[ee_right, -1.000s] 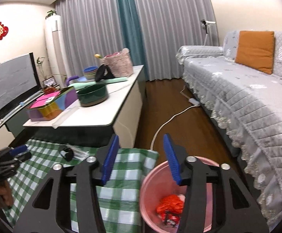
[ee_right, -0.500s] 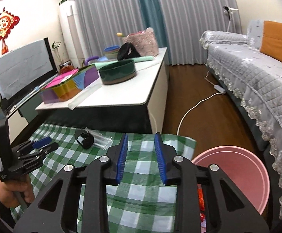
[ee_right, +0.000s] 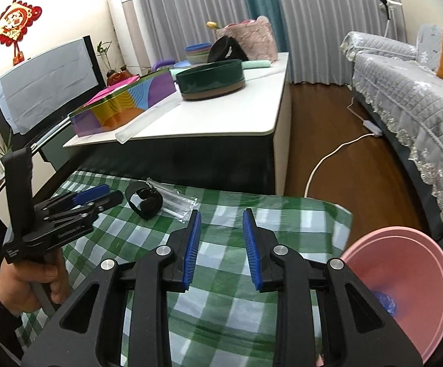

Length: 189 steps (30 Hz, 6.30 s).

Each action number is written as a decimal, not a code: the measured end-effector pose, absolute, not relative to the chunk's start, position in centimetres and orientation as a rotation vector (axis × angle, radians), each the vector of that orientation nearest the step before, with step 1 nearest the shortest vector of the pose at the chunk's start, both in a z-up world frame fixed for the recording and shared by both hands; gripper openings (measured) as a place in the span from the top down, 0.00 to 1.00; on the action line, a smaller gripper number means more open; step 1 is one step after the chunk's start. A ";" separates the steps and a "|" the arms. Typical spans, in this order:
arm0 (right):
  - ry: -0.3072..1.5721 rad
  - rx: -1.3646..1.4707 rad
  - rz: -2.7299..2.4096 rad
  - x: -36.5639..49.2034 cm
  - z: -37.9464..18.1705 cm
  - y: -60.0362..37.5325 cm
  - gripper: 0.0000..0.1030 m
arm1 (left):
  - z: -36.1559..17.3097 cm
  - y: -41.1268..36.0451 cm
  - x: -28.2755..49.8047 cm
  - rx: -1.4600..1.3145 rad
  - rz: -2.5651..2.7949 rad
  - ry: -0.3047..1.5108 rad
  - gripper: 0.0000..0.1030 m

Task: Collect trash

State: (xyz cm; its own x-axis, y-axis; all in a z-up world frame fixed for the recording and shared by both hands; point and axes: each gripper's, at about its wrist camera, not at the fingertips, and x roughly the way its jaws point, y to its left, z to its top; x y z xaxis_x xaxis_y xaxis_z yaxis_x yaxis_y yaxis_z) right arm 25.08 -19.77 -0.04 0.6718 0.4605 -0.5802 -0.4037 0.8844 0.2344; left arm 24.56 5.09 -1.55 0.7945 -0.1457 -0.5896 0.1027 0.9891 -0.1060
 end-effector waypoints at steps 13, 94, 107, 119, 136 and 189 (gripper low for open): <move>0.751 0.059 0.593 29.5 -2.4 -14.2 0.71 | -2.6 5.5 26.0 -0.105 -0.171 0.695 0.77; 0.608 0.066 0.311 12.5 4.9 -29.3 0.99 | 3.3 -2.6 11.8 -0.042 -0.304 0.639 0.78; 0.564 0.062 0.202 13.3 5.4 -32.6 0.99 | 3.6 -6.8 13.7 -0.007 -0.356 0.636 0.78; 0.554 0.109 0.097 14.7 5.2 -36.1 0.99 | 5.3 -11.1 16.1 0.012 -0.411 0.609 0.78; 0.565 0.148 0.032 15.8 4.6 -38.9 0.99 | 6.5 -18.4 19.5 0.060 -0.510 0.590 0.78; 0.605 0.118 -0.090 16.7 3.1 -40.6 0.23 | 4.9 -22.7 23.2 0.060 -0.558 0.670 0.50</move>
